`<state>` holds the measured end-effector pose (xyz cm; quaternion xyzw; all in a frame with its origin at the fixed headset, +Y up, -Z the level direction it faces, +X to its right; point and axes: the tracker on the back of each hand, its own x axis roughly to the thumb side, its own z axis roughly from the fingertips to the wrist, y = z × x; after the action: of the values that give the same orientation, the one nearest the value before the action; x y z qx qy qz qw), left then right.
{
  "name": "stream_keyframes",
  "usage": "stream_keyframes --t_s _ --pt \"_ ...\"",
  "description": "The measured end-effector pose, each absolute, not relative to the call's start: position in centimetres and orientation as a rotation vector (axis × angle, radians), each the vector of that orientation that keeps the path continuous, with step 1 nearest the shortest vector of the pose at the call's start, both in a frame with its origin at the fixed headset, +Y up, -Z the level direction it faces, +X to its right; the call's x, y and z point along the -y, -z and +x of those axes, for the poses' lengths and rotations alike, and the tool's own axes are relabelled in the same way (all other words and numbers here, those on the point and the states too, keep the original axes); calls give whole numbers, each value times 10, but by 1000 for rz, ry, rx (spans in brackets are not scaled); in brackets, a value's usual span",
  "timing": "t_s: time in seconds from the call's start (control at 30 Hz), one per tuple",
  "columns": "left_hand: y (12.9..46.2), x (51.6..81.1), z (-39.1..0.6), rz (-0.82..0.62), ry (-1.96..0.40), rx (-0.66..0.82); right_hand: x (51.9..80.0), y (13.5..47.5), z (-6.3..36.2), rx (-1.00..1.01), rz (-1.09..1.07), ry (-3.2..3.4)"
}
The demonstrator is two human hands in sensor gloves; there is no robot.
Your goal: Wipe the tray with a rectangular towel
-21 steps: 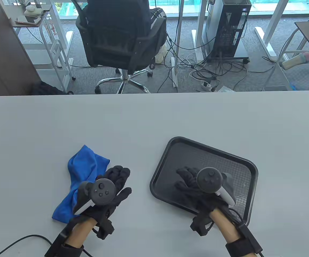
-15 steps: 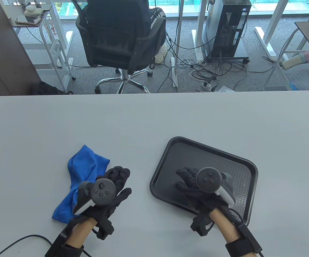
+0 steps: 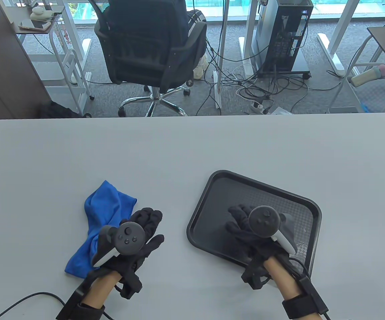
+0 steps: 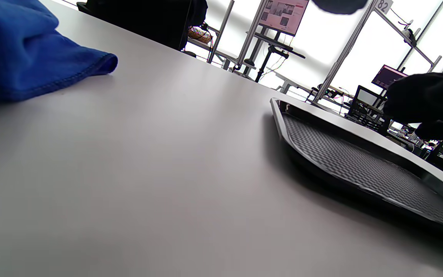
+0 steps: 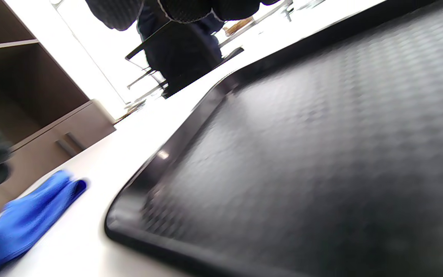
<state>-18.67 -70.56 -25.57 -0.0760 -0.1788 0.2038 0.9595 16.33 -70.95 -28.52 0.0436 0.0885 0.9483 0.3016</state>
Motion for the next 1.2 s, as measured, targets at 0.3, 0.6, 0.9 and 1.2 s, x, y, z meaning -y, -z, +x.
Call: stream_keyframes --t_s 0.3,0.6,0.9,1.2 --pt "255 706 -186 -152 -416 372 721 301 249 -176 -473 -2572" --pt "255 708 -185 -158 -416 374 743 293 302 -254 -1049 -2450" --pt "255 708 -184 -161 -414 377 764 284 320 -440 -1277 -2404" --pt "255 709 -184 -167 -412 377 764 290 316 -425 -1176 -2584"
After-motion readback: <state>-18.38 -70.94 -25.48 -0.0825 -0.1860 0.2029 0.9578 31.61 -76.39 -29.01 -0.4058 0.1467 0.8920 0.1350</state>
